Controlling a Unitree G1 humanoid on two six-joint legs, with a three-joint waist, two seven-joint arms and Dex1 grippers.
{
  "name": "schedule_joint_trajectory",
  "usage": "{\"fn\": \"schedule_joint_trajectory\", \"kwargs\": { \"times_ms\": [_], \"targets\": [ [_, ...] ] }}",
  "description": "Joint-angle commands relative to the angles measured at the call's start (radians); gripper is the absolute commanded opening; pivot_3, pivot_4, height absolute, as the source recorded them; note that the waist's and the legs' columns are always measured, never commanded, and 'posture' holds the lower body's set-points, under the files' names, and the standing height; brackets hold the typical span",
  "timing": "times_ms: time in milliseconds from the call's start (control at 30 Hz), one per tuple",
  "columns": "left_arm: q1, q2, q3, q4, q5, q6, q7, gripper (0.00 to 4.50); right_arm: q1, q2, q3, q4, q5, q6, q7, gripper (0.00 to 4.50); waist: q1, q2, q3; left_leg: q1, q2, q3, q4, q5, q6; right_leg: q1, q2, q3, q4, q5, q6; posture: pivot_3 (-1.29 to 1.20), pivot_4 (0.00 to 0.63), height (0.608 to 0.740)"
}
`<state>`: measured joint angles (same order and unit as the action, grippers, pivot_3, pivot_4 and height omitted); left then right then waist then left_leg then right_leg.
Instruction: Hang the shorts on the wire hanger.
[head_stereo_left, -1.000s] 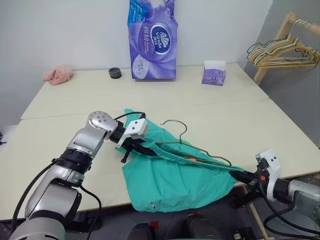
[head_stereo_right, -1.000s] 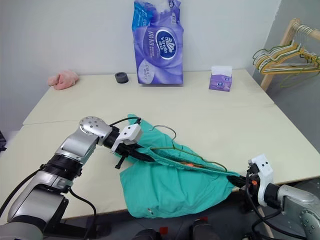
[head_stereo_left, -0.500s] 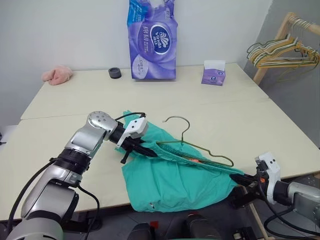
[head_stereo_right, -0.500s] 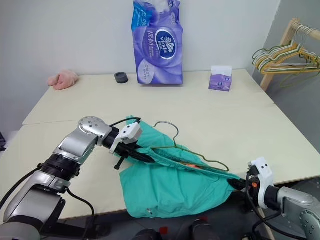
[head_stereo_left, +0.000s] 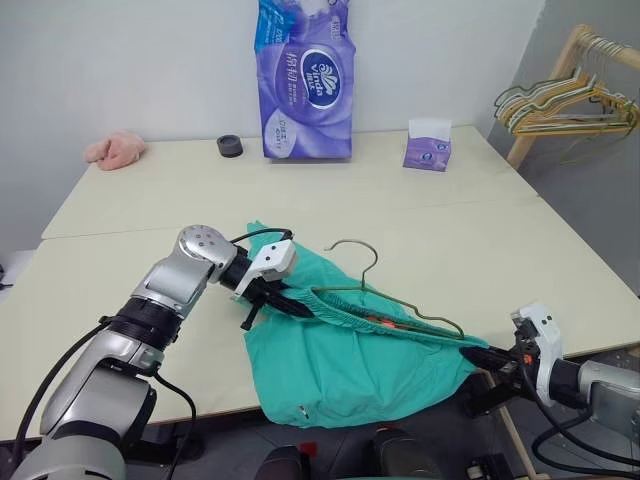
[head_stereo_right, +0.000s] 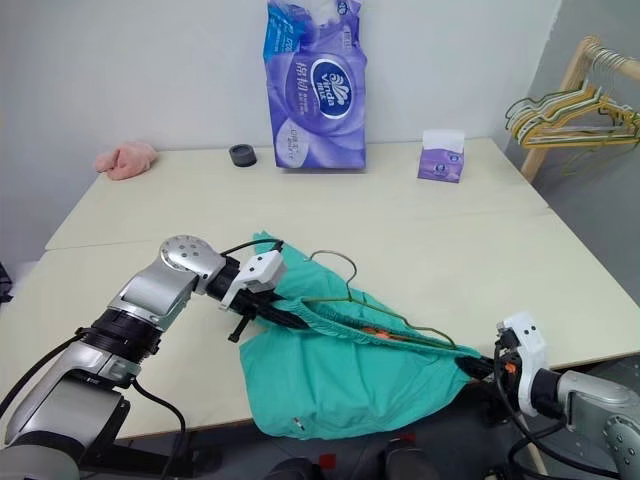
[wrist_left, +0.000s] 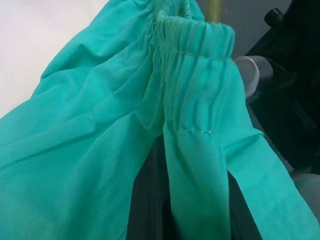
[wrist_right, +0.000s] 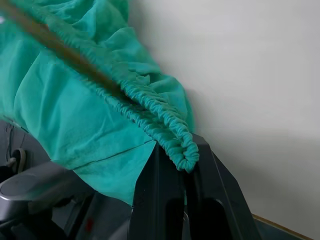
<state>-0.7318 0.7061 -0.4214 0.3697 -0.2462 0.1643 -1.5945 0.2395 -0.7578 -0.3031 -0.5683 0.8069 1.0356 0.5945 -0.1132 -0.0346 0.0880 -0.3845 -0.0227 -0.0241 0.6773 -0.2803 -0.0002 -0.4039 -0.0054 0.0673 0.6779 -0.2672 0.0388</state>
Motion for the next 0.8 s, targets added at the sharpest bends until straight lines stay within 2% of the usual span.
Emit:
{"fn": "schedule_joint_trajectory", "kwargs": {
  "times_ms": [33, 267, 400, 667, 800],
  "targets": [
    [-0.025, 0.004, 0.054, 0.008, 0.015, -0.017, 0.003, 0.0, 0.022, -0.047, -0.003, -0.047, -0.033, -0.029, 0.02, 0.04, 0.0, 0.0, 0.0, 0.0, 0.0, 0.0, 0.0, 0.0, 0.0, 0.0, 0.0, 0.0, 0.0, 0.0, 0.0, -0.19, 0.075, 0.74],
    [-0.018, -0.001, 0.058, 0.007, 0.032, -0.023, -0.01, 0.0, 0.027, -0.091, 0.016, -0.083, -0.071, -0.065, 0.037, 0.04, 0.0, 0.0, 0.0, 0.0, 0.0, 0.0, 0.0, 0.0, 0.0, 0.0, 0.0, 0.0, 0.0, 0.0, 0.0, -0.19, 0.075, 0.74],
    [-0.014, -0.009, 0.051, 0.015, 0.053, -0.039, -0.006, 0.0, -0.041, -0.141, 0.006, -0.086, -0.062, -0.049, 0.056, 0.04, -0.001, 0.0, 0.0, 0.0, 0.0, 0.001, 0.0, 0.0, 0.0, 0.0, 0.0, 0.001, 0.0, 0.0, 0.0, -0.21, 0.076, 0.74],
    [-0.005, -0.042, 0.059, 0.028, 0.1, -0.071, 0.068, 0.0, -0.16, -0.328, 0.002, -0.068, -0.053, -0.033, 0.181, 0.04, 0.0, 0.001, 0.001, 0.0, 0.0, 0.001, 0.0, 0.0, 0.0, 0.0, 0.0, 0.0, -0.001, 0.0, 0.0, -0.22, 0.079, 0.74],
    [-0.009, -0.083, 0.066, 0.021, 0.132, -0.078, 0.157, 0.0, -0.287, -0.417, 0.092, -0.046, -0.093, -0.06, 0.238, 0.04, -0.002, 0.002, 0.002, 0.0, 0.0, 0.001, 0.0, 0.0, 0.0, 0.0, 0.0, 0.001, -0.002, 0.0, 0.0, -0.22, 0.082, 0.74]
  ]
}}
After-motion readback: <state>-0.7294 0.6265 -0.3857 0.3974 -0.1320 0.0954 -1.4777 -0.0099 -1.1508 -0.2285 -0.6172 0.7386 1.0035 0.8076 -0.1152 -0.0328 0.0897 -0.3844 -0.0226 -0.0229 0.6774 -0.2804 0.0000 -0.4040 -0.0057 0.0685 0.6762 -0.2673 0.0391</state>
